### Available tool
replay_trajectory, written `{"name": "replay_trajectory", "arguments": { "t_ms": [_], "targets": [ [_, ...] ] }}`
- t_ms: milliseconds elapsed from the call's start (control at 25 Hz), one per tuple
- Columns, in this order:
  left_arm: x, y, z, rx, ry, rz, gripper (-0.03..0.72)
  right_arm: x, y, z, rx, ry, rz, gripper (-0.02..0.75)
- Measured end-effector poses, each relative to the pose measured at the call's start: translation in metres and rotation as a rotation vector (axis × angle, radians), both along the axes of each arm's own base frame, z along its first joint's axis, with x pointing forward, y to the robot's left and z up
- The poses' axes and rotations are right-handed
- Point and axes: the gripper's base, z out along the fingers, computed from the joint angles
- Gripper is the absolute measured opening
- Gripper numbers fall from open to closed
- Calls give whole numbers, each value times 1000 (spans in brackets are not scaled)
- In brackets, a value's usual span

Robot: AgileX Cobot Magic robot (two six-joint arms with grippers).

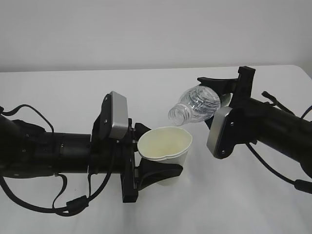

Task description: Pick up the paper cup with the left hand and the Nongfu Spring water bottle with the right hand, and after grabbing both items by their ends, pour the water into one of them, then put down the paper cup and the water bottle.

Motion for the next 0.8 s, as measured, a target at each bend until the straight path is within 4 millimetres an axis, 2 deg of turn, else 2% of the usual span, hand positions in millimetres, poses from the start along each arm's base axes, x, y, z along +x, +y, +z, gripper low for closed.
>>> {"name": "replay_trajectory", "arguments": {
  "t_ms": [400,440,800],
  "targets": [
    [-2,0,-1,8,-5,-20,447,0,0,0,-23,-18,1,469],
    [-2,0,-1,8,-5,-20,447,0,0,0,-24,-20,1,489],
    [0,1,-5,52,-4,-6,447,0,0,0,-37,-30,3,470]
  ]
}}
